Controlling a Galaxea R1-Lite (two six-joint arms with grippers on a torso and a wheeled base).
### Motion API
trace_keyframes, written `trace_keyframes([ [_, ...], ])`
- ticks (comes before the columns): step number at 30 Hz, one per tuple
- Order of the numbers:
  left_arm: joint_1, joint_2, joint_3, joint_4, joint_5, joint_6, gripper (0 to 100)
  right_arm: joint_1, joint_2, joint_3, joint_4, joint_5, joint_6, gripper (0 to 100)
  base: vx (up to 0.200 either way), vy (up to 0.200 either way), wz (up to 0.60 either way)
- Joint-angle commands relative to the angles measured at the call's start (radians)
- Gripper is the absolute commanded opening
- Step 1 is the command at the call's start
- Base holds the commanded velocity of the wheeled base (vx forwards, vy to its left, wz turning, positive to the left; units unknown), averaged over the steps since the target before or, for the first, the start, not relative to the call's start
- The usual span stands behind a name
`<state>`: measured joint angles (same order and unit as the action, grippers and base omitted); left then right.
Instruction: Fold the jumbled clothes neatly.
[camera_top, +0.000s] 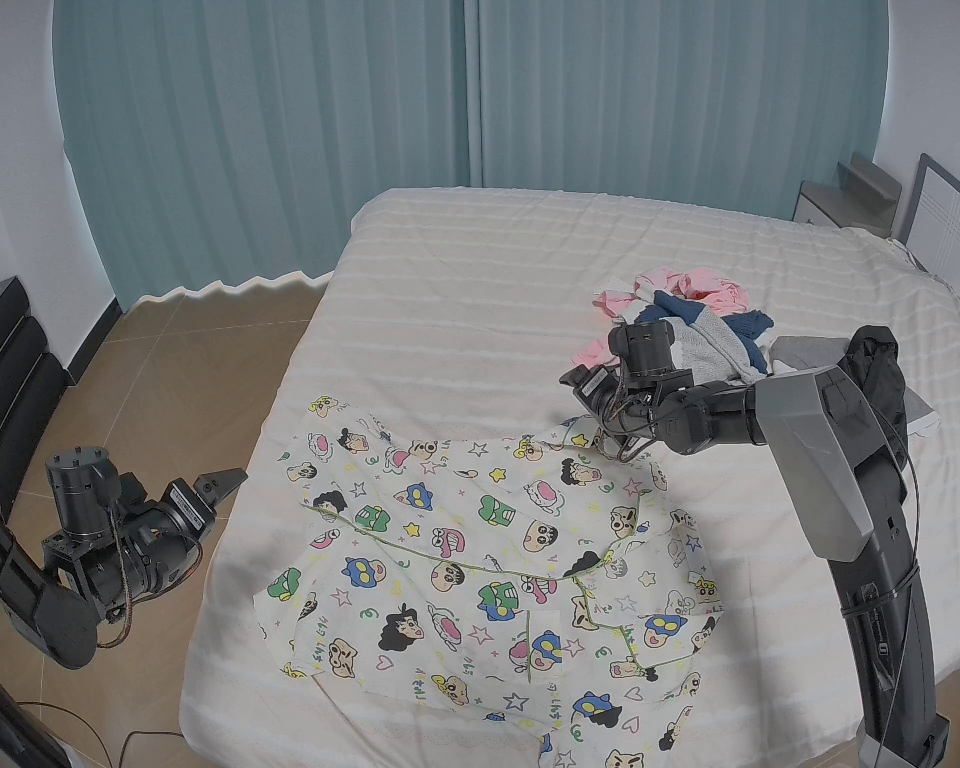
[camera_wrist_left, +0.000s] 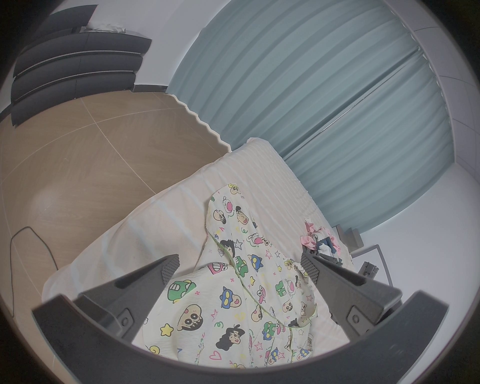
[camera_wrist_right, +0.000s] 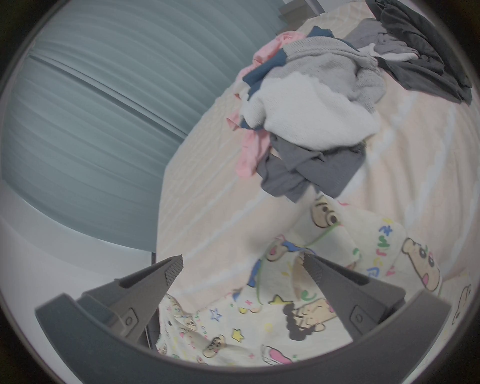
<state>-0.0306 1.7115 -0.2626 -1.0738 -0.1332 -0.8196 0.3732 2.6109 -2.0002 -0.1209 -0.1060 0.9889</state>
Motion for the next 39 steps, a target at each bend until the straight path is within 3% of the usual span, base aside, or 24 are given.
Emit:
trace_keyframes([
  [1,0.0,0.0,0.0,0.0,0.0,-0.001,100,0.001,0.038,0.0,0.129,0.0,-0.001,100,0.0,0.0,0.0],
  [6,-0.002,-0.003,0.059,-0.075,-0.028,0.002,100,0.01,0.002,0.0,0.365,-0.038,0.014,100,0.0,0.0,0.0],
  [11,0.0,0.016,0.177,-0.299,-0.129,0.01,100,0.015,-0.1,0.0,0.386,-0.063,0.03,100,0.0,0.0,0.0],
  [17,0.005,0.088,0.21,-0.394,-0.125,0.063,100,0.05,-0.265,0.0,0.455,-0.077,0.033,100,0.0,0.0,0.0],
  [22,0.006,0.14,0.229,-0.403,-0.14,0.089,100,0.13,-0.419,0.0,0.685,-0.097,0.025,100,0.0,0.0,0.0],
  [27,0.005,0.212,0.261,-0.403,-0.186,0.211,100,0.201,-0.612,0.0,0.997,-0.1,0.028,100,0.0,0.0,0.0],
  [32,0.005,0.289,0.261,-0.403,-0.201,0.22,100,0.302,-0.804,0.0,1.195,-0.106,0.022,100,0.0,0.0,0.0],
  [35,0.006,0.323,0.261,-0.403,-0.212,0.223,100,0.305,-0.902,0.0,1.317,-0.13,0.022,100,0.0,0.0,0.0],
  [38,0.006,0.361,0.261,-0.403,-0.221,0.226,100,0.208,-1.043,0.0,1.52,-0.127,0.034,100,0.0,0.0,0.0],
  [39,0.006,0.361,0.261,-0.403,-0.221,0.226,100,0.208,-1.043,0.0,1.52,-0.127,0.034,100,0.0,0.0,0.0],
])
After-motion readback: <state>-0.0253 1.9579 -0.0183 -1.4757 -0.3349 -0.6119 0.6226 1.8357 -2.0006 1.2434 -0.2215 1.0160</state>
